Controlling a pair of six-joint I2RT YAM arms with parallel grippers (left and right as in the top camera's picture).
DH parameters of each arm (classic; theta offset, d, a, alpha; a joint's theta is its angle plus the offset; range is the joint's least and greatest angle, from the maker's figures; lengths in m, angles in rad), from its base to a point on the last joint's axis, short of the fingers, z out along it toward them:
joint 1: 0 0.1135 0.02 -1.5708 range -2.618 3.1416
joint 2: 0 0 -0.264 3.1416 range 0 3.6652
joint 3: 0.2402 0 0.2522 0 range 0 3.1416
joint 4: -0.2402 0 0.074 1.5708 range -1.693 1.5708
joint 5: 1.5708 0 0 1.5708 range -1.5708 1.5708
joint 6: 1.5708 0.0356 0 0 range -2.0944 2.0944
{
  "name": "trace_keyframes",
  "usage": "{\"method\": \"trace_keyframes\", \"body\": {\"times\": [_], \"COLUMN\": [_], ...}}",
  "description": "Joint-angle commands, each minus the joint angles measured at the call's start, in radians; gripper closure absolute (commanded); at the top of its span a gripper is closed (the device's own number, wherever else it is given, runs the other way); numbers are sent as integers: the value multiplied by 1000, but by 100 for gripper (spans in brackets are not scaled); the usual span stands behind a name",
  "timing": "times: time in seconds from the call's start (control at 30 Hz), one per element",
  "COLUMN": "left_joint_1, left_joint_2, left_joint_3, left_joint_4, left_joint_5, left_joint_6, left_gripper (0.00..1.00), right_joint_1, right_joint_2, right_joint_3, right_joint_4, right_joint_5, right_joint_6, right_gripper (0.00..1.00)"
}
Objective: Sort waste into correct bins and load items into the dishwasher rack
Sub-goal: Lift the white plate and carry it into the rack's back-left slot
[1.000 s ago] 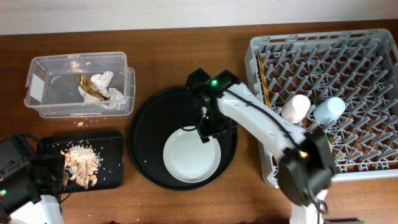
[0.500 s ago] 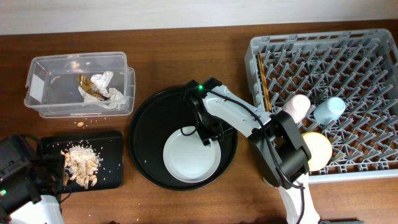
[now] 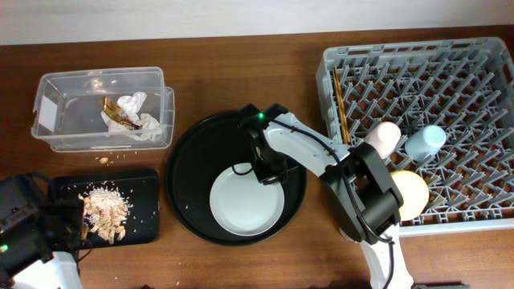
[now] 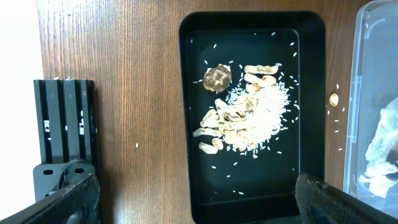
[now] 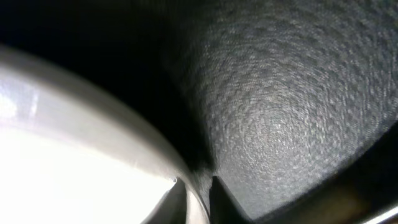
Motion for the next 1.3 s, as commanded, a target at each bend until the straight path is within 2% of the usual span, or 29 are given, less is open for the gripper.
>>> {"method": "trace_keyframes", "body": {"times": [0.0,0.13,0.27,0.47,0.57,0.83,1.27], "left_joint_1": [6,6,6,6,6,6,6], "left_joint_2": [2,2,2,2,2,2,2], "left_joint_3": [-6,-6,-6,-6,-6,-6,-6], "left_joint_4": [-1,-2,-2,-1,-2,-2,-1], "left_joint_5": [-11,-11,-11,-11,-11,-11,-11], "left_joint_6": [-10,-10,-10,-10,-10,-10,-10], "left_gripper": [1,1,1,1,1,1,1], "right_joint_1": [3,-10,-71,-222,-334,-539,-569], "right_joint_2": [13,6,-11,-35,-58,-60,-42], "right_joint_3": [24,145,359,711,819,831,827], "right_joint_4": [-38,-153,-322,-505,-504,-499,-426], "right_joint_5": [8,15,81,188,308,607,656], "right_joint_6": [12,12,13,13,37,266,304], "right_gripper": [96,96,96,96,96,96,96]}}
